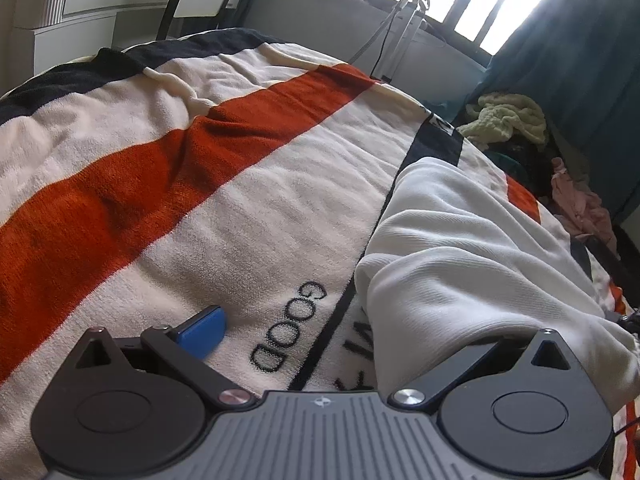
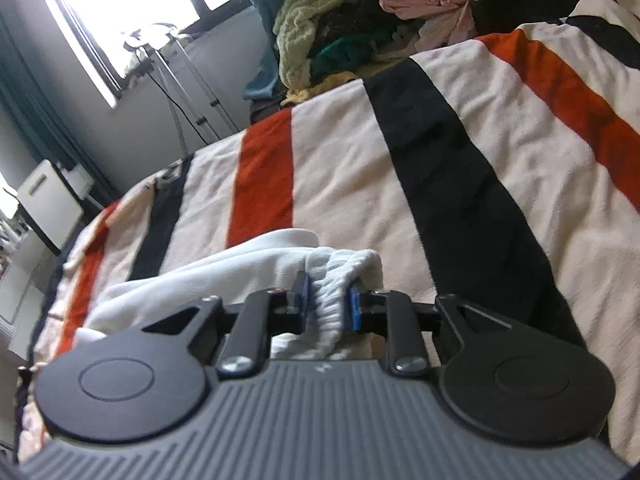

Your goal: Fold clothes

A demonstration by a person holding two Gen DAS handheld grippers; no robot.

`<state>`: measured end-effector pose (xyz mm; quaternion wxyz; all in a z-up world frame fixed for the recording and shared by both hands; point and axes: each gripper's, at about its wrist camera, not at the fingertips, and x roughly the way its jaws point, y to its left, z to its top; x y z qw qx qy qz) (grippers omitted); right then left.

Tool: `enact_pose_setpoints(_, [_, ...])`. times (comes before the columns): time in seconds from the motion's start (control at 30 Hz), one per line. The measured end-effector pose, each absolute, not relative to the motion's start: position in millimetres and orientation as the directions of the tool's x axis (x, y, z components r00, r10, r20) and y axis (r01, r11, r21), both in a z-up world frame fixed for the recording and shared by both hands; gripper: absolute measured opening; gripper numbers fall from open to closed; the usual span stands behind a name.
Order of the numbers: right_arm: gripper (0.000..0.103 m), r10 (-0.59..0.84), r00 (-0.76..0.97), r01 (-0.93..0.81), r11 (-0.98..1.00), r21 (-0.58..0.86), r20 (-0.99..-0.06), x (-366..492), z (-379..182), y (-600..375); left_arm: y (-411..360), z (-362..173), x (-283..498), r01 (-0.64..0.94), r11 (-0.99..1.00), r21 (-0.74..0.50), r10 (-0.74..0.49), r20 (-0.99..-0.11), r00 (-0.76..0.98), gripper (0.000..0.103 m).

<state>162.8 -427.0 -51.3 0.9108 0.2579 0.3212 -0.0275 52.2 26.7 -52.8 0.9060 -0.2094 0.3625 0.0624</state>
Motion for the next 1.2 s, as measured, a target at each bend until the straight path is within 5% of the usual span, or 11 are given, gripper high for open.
enact_pose_setpoints(0.13, [0.04, 0.145, 0.829, 0.175, 0.85, 0.497, -0.54, 146.5, -38.5, -434.8, 25.0, -53.2, 52.6, -0.269, 0.905, -0.33, -0.034, -0.685, 0.727, 0.103])
enact_pose_setpoints(0.23, [0.062, 0.119, 0.837, 0.194, 0.849, 0.492, -0.535, 127.6, -28.9, -433.1, 21.8, -53.1, 53.2, -0.26, 0.916, -0.305, -0.024, -0.691, 0.722, 0.103])
enact_pose_setpoints(0.53, [0.062, 0.111, 0.69, 0.365, 0.8, 0.476, -0.716, 100.2, -41.5, -420.6, 25.2, -52.5, 54.1, -0.25, 0.921, -0.298, -0.033, -0.699, 0.715, 0.103])
enact_pose_setpoints(0.67, [0.076, 0.242, 0.659, 0.478, 0.597, 0.644, -0.712, 90.2, -70.5, -440.8, 43.5, -51.9, 52.8, -0.28, 0.868, -0.411, -0.093, -0.686, 0.722, 0.102])
enact_pose_setpoints(0.8, [0.076, 0.382, 0.655, 0.499, 0.429, 0.753, -0.652, 80.9, -88.9, -446.0, 49.1, -52.5, 51.7, -0.291, 0.847, -0.444, -0.109, -0.682, 0.723, 0.101])
enact_pose_setpoints(1.0, [0.078, 0.4, 0.632, 0.425, 0.537, 0.729, -0.663, 80.2, -72.3, -417.7, 56.7, -56.1, 53.2, -0.309, 0.818, -0.485, -0.133, -0.682, 0.719, 0.101])
enact_pose_setpoints(1.2, [0.086, 0.323, 0.533, 0.409, 0.711, 0.572, -0.782, 96.5, -78.6, -390.3, 55.9, -58.4, 55.2, -0.323, 0.81, -0.49, -0.131, -0.687, 0.715, 0.101])
